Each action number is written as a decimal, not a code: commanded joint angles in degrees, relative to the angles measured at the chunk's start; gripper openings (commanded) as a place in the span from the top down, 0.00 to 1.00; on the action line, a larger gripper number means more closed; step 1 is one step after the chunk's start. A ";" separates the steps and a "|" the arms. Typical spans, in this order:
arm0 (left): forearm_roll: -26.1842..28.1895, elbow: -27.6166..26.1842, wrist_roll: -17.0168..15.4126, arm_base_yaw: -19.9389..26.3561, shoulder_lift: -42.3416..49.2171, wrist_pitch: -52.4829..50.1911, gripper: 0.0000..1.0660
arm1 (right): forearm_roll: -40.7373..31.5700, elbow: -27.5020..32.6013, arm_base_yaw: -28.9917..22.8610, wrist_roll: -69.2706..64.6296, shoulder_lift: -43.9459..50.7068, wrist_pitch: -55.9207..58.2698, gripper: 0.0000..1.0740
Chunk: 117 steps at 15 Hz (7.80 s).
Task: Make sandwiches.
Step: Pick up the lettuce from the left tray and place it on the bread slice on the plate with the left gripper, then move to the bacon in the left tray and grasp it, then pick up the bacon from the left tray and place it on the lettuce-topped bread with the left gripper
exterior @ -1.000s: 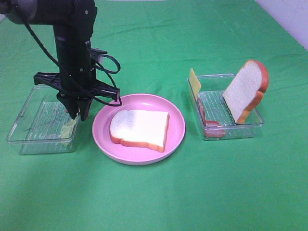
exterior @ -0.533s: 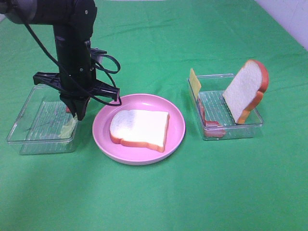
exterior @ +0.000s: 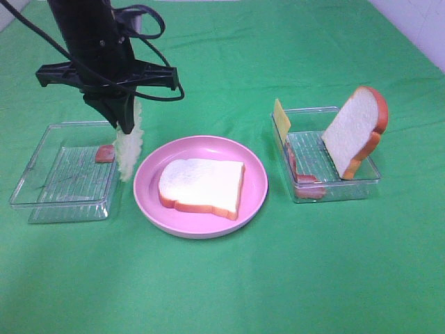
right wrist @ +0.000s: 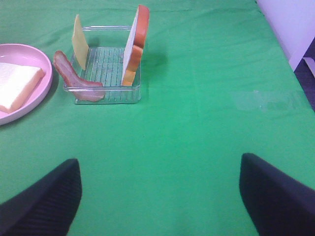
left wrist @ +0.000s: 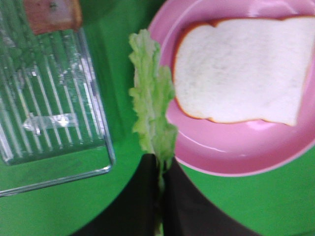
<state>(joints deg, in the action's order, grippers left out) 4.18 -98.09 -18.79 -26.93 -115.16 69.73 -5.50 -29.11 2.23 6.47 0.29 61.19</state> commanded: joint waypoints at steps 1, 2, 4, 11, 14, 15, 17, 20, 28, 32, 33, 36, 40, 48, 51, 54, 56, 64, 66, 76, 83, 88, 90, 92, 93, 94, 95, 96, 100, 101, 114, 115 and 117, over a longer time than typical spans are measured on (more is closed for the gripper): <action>10.26 -0.17 5.90 -0.23 1.15 -3.50 1.00 | 0.06 0.06 0.23 0.69 0.86 -0.40 0.23; 20.91 -0.17 13.29 -0.23 -0.06 -8.37 1.00 | 0.06 0.06 0.23 0.69 0.86 -0.40 0.23; 30.54 -0.17 19.42 -0.23 -2.41 -11.23 1.00 | 0.06 0.06 0.23 0.69 0.86 -0.40 0.23; 34.49 -0.17 24.06 -0.23 -11.97 -11.69 1.00 | 0.06 0.06 0.23 0.69 0.86 -0.40 0.23; 26.24 -0.17 18.79 -0.23 -11.92 -11.17 1.00 | 0.06 0.06 0.23 0.69 0.86 -0.40 0.23; 23.38 -0.17 15.36 -0.23 -11.92 -10.49 0.99 | 0.06 0.06 0.23 0.69 0.86 -0.40 0.23; 19.19 -0.17 11.34 -0.23 -11.92 -10.14 0.89 | 0.06 0.06 0.23 0.69 0.86 -0.40 0.23; 19.02 -0.17 11.17 -0.23 -11.92 -10.14 0.61 | 0.06 0.06 0.23 0.69 0.86 -0.40 0.23; 13.41 -13.18 5.73 -0.17 -11.92 0.46 0.35 | 0.06 0.06 0.23 0.69 0.86 -0.40 0.23; 0.40 -22.35 -0.11 1.15 -11.80 4.13 0.35 | 0.06 0.06 0.23 0.69 0.86 -0.40 0.23; 0.40 -22.35 -0.23 2.23 -11.80 4.13 0.35 | 0.06 0.06 0.23 0.69 0.86 -0.40 0.23; 0.34 -22.35 -0.23 5.67 -11.52 4.13 0.35 | 0.06 0.06 0.23 0.69 0.86 -0.40 0.23; -2.58 -19.77 -0.17 7.56 -9.28 4.13 0.35 | 0.06 0.06 0.23 0.69 0.86 -0.40 0.23; -9.91 -9.11 -3.27 7.56 -10.14 2.75 0.35 | 0.06 0.06 0.23 0.69 0.86 -0.40 0.23; -6.82 -9.17 -3.09 7.56 -12.61 -1.15 0.35 | 0.06 0.06 0.23 0.69 0.86 -0.40 0.23; -3.90 -9.17 -1.89 7.45 -13.35 -3.38 0.35 | 0.06 0.06 0.23 0.69 0.86 -0.40 0.23; -4.18 -9.17 -1.95 7.45 -13.41 -7.33 0.35 | 0.06 0.06 0.23 0.69 0.86 -0.40 0.23; -4.18 -9.17 -1.95 7.51 -13.41 -10.14 0.42 | 0.06 0.06 0.23 0.69 0.86 -0.40 0.23; -4.18 -9.17 -1.78 7.51 -13.41 -10.14 0.42 | 0.06 0.06 0.23 0.69 0.86 -0.40 0.23; -5.21 -9.17 -1.26 7.51 -15.36 -9.34 0.53 | 0.06 0.06 0.23 0.69 0.86 -0.40 0.23; -5.73 -9.17 -1.49 7.51 -15.36 -10.71 0.94 | 0.06 0.06 0.23 0.69 0.86 -0.40 0.23; -5.50 -9.28 -1.03 7.51 -13.87 -10.08 1.00 | 0.06 0.06 0.23 0.69 0.86 -0.40 0.23; -3.84 -9.34 -0.29 7.51 -11.40 -10.20 1.00 | 0.06 0.06 0.23 0.69 0.86 -0.40 0.23; 1.26 -9.57 1.83 7.51 -7.33 -10.43 1.00 | 0.06 0.06 0.23 0.69 0.86 -0.40 0.23; 5.33 -9.57 3.90 7.51 -5.44 -10.77 1.00 | 0.06 0.06 0.23 0.69 0.86 -0.40 0.23; 16.21 -9.74 9.28 7.39 -4.01 -11.12 1.00 | 0.06 0.06 0.23 0.69 0.86 -0.40 0.23; 22.17 -9.74 12.55 6.59 -4.07 -11.63 1.00 | 0.06 0.06 0.23 0.69 0.86 -0.40 0.23; 26.47 -9.74 15.13 5.33 -4.64 -12.66 1.00 | 0.06 0.06 0.23 0.69 0.86 -0.40 0.23; 30.54 -9.74 19.37 -1.60 -7.91 -15.53 1.00 | 0.06 0.06 0.23 0.69 0.86 -0.40 0.23; 29.97 -9.74 19.19 -2.64 -8.88 -15.64 1.00 | 0.06 0.06 0.23 0.69 0.86 -0.40 0.23; 7.33 -9.74 0.80 -3.84 -14.21 -3.55 1.00 | 0.06 0.06 0.23 0.69 0.86 -0.40 0.23; 7.28 -9.74 -1.15 -3.84 -14.21 -2.46 1.00 | 0.06 0.06 0.23 0.69 0.86 -0.40 0.23; 7.28 -9.74 -1.78 -3.84 -14.21 -2.06 0.90 | 0.06 0.06 0.23 0.69 0.86 -0.40 0.23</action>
<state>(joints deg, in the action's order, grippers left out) 11.40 -107.77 -19.77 -30.54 -129.37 67.04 -5.50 -29.11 2.23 6.47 0.29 61.19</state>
